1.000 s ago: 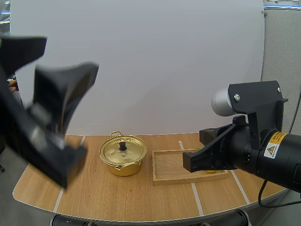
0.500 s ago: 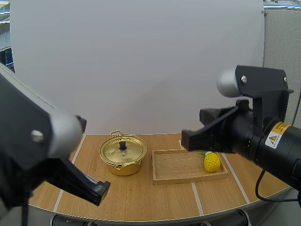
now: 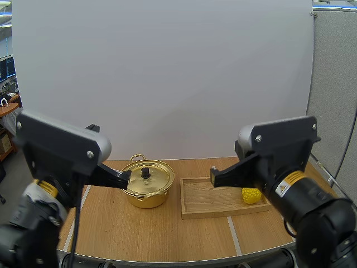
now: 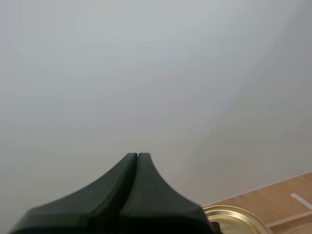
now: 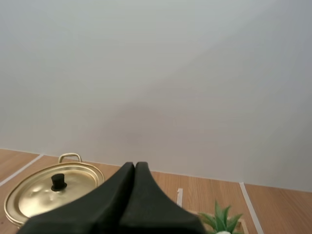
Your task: Open the pot, put the grape inside, and close it
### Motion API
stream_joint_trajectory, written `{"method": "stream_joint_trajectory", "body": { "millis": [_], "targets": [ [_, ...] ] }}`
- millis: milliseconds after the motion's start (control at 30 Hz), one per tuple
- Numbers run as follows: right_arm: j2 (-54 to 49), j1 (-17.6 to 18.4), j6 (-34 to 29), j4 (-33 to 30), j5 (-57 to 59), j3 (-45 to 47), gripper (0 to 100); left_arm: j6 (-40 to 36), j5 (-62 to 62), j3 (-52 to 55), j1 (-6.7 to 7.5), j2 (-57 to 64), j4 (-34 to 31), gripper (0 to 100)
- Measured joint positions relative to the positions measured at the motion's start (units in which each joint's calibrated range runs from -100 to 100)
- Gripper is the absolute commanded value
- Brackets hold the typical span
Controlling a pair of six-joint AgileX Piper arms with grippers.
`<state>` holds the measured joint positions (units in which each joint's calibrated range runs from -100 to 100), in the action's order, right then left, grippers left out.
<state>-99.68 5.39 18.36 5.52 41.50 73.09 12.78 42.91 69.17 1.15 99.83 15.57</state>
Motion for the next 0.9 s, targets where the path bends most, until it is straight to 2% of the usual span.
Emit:
{"method": "stream_joint_trajectory", "body": {
  "millis": [67,133,167,233,267,367,467,633,900],
  "targets": [
    [0.1,0.0,0.0,-0.5,-5.2,4.0,0,0.0,-6.4,4.0,0.00,0.0,-0.6,0],
    [0.1,0.0,0.0,-0.7,-8.7,6.4,0,0.0,-18.5,9.5,0.00,0.0,-0.9,0],
    [0.1,0.0,0.0,-0.8,-13.4,10.2,0,0.0,-28.8,16.1,0.00,0.0,-1.0,0],
    [0.1,0.0,0.0,-0.9,-19.9,14.7,0,0.0,-34.7,20.4,0.00,0.0,-1.0,0],
    [0.1,0.0,0.0,-0.9,-22.6,17.5,0,-0.1,-42.9,25.7,0.00,0.0,-1.0,0],
    [0.0,0.0,0.0,-1.0,-24.6,21.6,0,-0.1,-49.4,29.3,0.00,0.0,-1.0,0],
    [0.0,0.0,0.0,-1.0,-25.0,26.2,0,-1.2,-51.0,30.4,0.00,0.0,-0.9,0],
    [0.0,-0.7,0.0,-1.2,-23.5,26.7,0,-7.2,-36.0,30.7,0.00,0.0,0.7,0],
    [0.0,-1.2,0.0,-1.2,-15.4,26.9,0,-10.4,-21.2,30.7,0.00,0.0,-0.4,0]
  ]
}}
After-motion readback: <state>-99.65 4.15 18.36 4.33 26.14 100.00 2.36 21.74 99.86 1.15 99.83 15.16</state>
